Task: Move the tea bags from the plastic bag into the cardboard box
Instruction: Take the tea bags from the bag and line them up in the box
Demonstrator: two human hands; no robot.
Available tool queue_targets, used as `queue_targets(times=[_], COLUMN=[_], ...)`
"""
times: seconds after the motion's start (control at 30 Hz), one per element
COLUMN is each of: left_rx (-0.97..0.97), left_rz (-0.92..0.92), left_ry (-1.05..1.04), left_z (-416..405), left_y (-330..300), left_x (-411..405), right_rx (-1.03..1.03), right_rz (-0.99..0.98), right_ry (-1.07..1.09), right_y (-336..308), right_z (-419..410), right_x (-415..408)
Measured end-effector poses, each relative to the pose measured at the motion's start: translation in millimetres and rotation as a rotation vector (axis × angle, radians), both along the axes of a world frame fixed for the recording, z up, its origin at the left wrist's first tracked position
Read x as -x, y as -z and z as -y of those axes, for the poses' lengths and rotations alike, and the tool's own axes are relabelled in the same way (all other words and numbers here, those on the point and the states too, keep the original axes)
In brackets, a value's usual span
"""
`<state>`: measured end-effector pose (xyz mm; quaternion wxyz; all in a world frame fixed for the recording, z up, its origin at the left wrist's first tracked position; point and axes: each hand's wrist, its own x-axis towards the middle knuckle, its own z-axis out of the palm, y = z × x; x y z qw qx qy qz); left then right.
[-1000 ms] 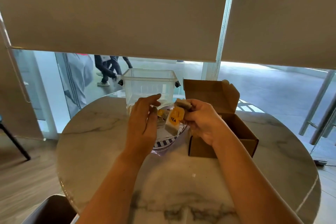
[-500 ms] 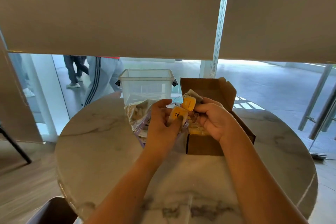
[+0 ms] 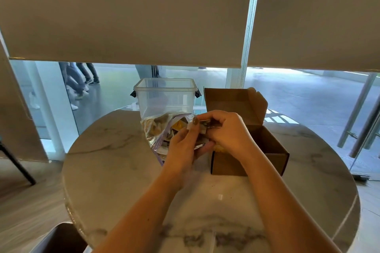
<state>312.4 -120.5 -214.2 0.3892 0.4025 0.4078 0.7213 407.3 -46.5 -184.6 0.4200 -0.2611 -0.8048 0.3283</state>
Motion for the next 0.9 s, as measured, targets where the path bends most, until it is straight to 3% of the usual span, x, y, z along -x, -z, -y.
queue_targets(times=[0.27, 0.47, 0.53, 0.8, 0.9], left_rx=[-0.021, 0.034, 0.065, 0.023, 0.000], left_rz=[0.121, 0.155, 0.125, -0.005, -0.077], left_ry=[-0.021, -0.020, -0.048, -0.155, -0.164], left_z=[-0.9, -2.8, -3.2, -5.2, -6.3], left_y=[-2.1, -1.7, -0.3, 1.0, 4.3], left_x=[3.1, 5.1, 4.5, 2.7, 4.9], right_rx=[0.097, 0.615, 0.701, 0.744, 0.647], right_rz=[-0.065, -0.342, -0.388, -0.398, -0.412], right_ry=[-0.082, -0.178, -0.188, -0.111, -0.101], right_y=[-3.4, -9.3, -9.9, -6.1, -6.4], right_z=[-5.4, -9.2, -10.0, -13.5, -11.5], right_x=[-9.7, -16.6, -17.8, -16.5, -14.4])
